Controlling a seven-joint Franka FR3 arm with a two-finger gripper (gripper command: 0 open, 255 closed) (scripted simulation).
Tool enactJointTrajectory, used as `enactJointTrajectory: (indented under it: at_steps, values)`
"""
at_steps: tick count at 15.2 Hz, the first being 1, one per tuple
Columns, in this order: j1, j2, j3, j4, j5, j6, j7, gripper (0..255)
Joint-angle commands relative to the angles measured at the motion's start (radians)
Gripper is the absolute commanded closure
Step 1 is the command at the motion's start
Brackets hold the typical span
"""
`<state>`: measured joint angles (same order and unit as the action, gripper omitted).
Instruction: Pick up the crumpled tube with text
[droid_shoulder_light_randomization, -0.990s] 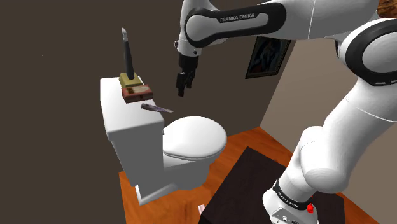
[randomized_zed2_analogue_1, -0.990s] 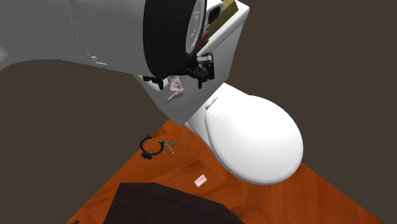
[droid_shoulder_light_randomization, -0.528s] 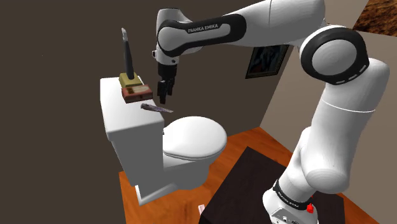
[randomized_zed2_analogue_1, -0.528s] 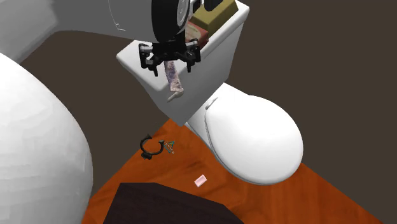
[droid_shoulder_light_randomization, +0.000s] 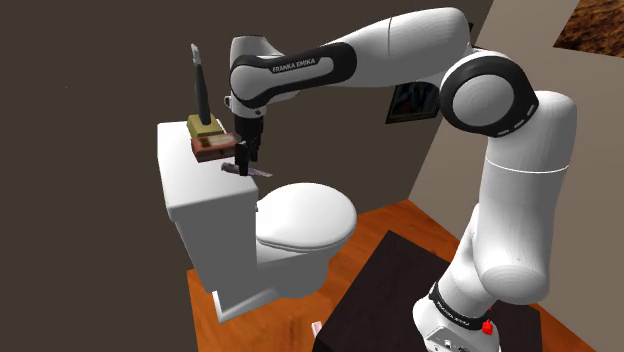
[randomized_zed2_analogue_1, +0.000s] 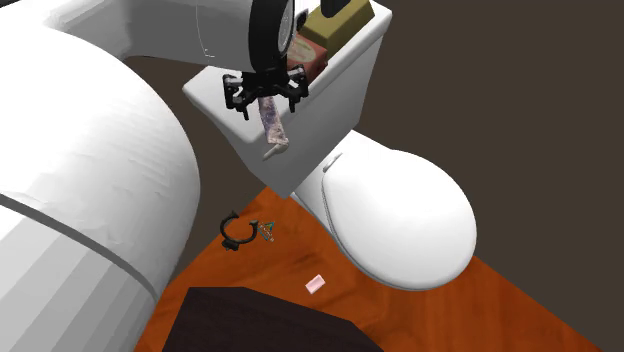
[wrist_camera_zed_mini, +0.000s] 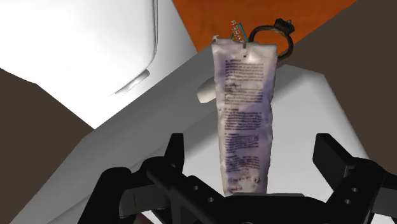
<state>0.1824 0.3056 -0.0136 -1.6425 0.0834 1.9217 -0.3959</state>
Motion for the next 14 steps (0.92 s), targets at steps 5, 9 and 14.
enactJointTrajectory:
  at_steps: [5, 9, 14]
  values:
    - [0.000, 0.006, 0.000, -0.028, 0.001, 0.034, -0.003, 255]
    - [-0.001, 0.007, 0.000, -0.025, 0.001, 0.033, -0.004, 255]
    - [0.000, 0.006, 0.000, -0.027, 0.001, 0.034, -0.003, 255]
